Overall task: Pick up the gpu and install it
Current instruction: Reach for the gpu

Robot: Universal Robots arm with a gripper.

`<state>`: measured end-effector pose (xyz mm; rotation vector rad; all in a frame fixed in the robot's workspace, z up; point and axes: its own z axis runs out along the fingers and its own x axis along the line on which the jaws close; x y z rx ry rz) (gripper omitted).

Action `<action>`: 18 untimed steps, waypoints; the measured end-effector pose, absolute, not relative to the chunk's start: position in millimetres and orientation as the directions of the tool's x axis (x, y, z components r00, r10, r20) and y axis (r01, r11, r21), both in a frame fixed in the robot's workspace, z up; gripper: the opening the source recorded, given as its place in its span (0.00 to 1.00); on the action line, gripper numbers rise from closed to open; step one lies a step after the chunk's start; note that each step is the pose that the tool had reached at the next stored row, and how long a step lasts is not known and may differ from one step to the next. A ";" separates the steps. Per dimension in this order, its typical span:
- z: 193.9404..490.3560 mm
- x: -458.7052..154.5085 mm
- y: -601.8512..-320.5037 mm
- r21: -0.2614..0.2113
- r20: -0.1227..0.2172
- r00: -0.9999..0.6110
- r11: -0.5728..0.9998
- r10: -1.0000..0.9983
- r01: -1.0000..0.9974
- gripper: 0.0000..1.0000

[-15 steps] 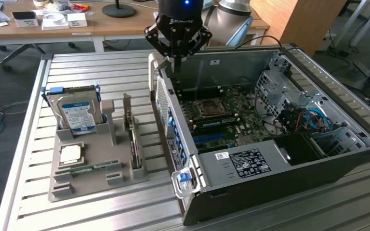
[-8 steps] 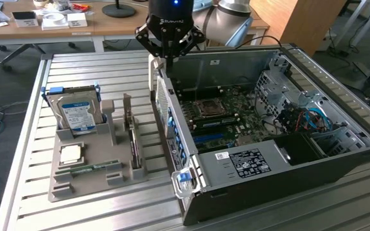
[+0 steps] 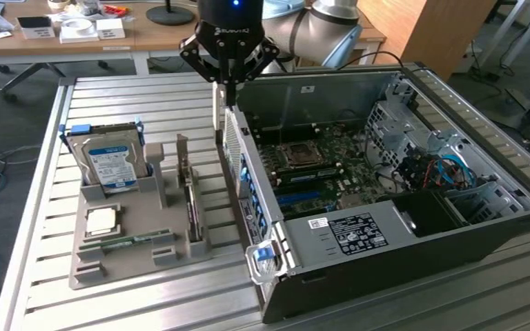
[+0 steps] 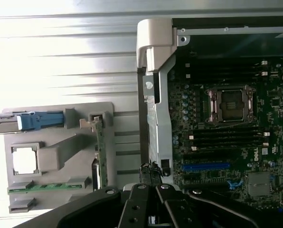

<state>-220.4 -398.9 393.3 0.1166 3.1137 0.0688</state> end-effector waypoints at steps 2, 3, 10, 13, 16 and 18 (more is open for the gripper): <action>393.3 -224.2 -398.9 0.045 -0.023 -0.997 0.996 0.075 0.074 0.11; 393.3 -225.9 -398.9 0.045 -0.023 -0.997 0.996 0.075 0.074 0.11; 393.2 -233.5 -398.8 0.045 -0.023 -0.997 0.996 0.075 0.074 0.11; 393.3 -234.4 -398.9 0.045 -0.023 -0.997 0.996 0.075 0.074 0.11; 393.3 -234.7 -398.8 0.045 -0.023 -0.997 0.996 0.075 0.074 0.11; 393.3 -234.7 -398.9 0.045 -0.023 -0.997 0.996 0.075 0.074 0.11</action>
